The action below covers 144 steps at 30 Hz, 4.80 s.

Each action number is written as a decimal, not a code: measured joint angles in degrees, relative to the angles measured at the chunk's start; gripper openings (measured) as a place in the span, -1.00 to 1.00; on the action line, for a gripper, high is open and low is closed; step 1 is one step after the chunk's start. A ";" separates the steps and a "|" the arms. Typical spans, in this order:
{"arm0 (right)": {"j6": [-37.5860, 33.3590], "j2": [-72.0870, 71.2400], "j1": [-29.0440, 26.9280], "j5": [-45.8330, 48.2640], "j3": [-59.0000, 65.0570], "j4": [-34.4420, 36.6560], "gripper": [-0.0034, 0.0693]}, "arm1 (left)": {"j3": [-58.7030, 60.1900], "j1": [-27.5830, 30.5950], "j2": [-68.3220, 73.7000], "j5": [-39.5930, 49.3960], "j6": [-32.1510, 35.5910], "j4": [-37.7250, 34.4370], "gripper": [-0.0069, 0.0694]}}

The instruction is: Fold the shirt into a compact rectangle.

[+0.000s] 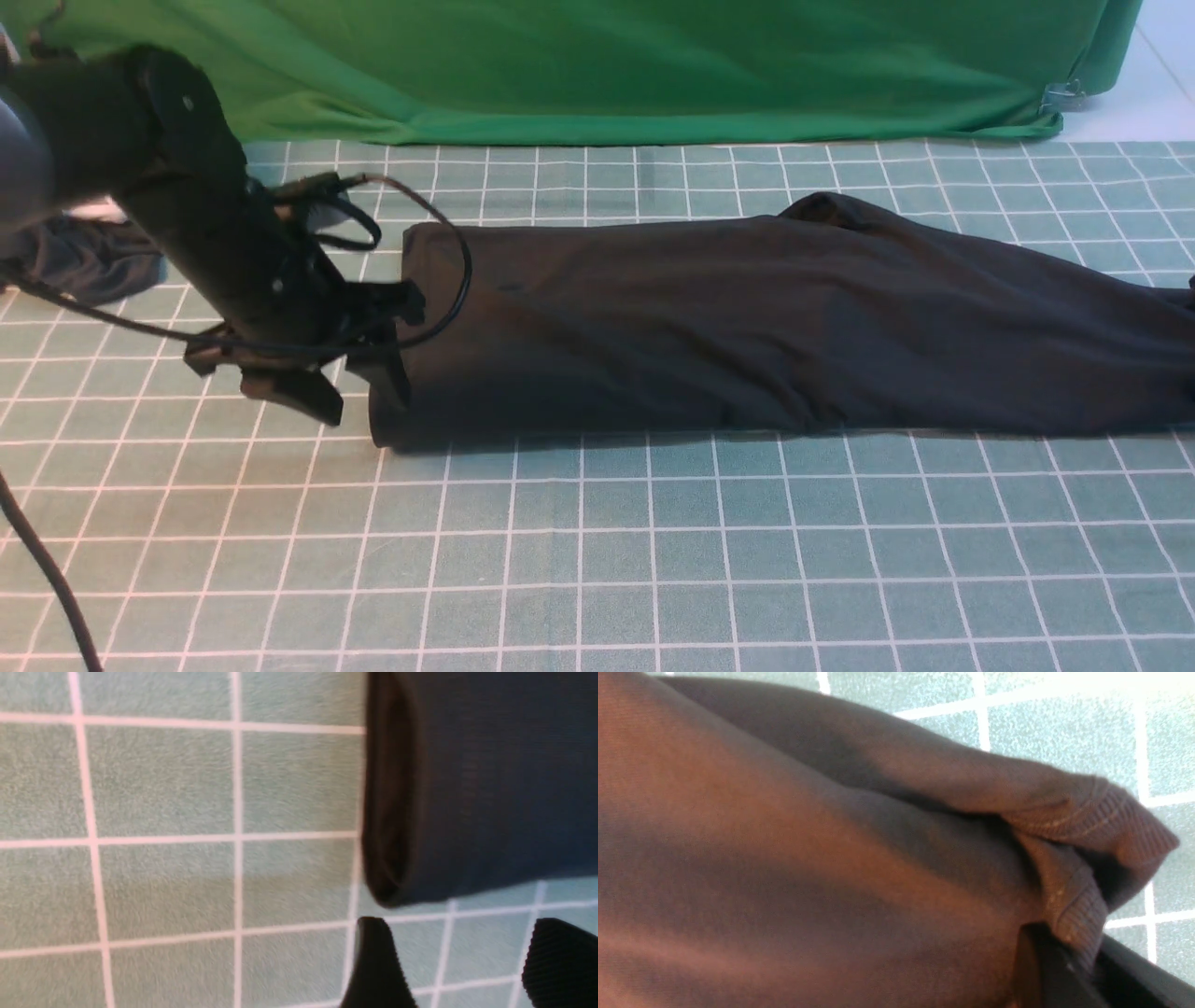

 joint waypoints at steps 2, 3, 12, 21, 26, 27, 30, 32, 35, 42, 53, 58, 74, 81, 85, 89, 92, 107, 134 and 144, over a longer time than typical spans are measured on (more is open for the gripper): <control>0.00 0.00 0.00 0.06 0.00 0.00 -0.78 | 0.99 0.00 1.37 -2.53 -0.39 0.00 0.35; 0.00 0.00 0.00 0.11 0.00 0.00 -0.78 | 0.99 0.00 1.49 -2.53 -0.39 0.00 0.35; -1.50 0.00 0.00 1.29 0.00 0.00 -0.78 | 1.07 0.00 6.91 -6.26 0.12 -4.15 0.43; -0.10 -2.01 0.84 5.88 0.00 -3.69 -0.79 | 1.07 0.05 8.14 -5.35 4.62 -9.67 -0.66; 5.14 -9.32 0.31 11.62 1.78 -10.04 -0.79 | 1.88 -0.69 2.55 0.50 5.13 -9.34 -0.78; 5.23 -9.64 0.31 11.72 2.02 -10.16 -0.79 | 2.04 -0.69 2.30 0.73 5.13 -9.40 -0.78; 6.39 -15.42 -1.88 10.70 8.94 -12.26 -0.79 | 6.60 -5.06 -1.00 2.93 5.13 -10.11 -0.78; 6.75 -18.07 -3.55 9.03 13.14 -13.36 -0.79 | 10.18 -9.15 -2.02 3.53 4.27 -10.25 -0.78; 6.86 -20.54 -5.21 7.42 16.50 -14.56 -0.79 | 13.68 -13.99 -2.78 4.03 3.12 -9.52 -0.77; 6.91 -25.87 -8.20 6.01 18.99 -17.59 -0.79 | 17.25 -23.57 -4.18 3.56 -2.14 -2.46 -0.50; 12.87 -25.93 -8.38 5.02 19.02 -27.72 -0.79 | 7.40 -23.40 -4.29 11.07 -5.12 5.37 0.37; 13.86 -25.93 -8.38 6.26 18.12 -28.06 -0.79 | -1.92 -23.40 -4.29 11.89 -3.18 7.70 0.58; 12.51 -29.73 -1.89 21.44 3.54 -7.57 -0.79 | -16.06 -6.92 -4.29 12.33 6.57 1.35 -0.67; 14.60 -33.51 18.20 20.37 3.54 3.51 -0.79 | -16.06 0.33 -4.29 12.33 9.91 -3.44 -0.79; 19.07 -33.08 32.77 15.18 3.54 5.90 -0.79 | -16.06 1.13 -4.29 12.33 10.90 -3.70 -0.79; 23.53 -30.58 45.02 9.20 3.54 6.24 -0.79 | -16.06 1.13 -4.29 12.27 11.09 -4.20 -0.79; 25.72 -27.63 51.64 5.47 3.54 6.45 -0.79 | -16.06 1.13 -4.29 12.15 11.24 -4.20 -0.79; 28.77 -9.58 67.18 -9.39 3.54 7.42 -0.44 | -16.06 1.13 -4.29 12.09 11.24 -4.20 -0.79; 16.30 -53.31 54.46 21.27 -3.39 -11.80 -0.85 | -16.06 1.13 -4.29 11.13 11.10 -4.26 -0.79; 14.32 -80.13 54.39 20.66 4.08 -13.37 -0.85 | -16.06 1.13 -4.29 8.67 9.79 -4.69 -0.79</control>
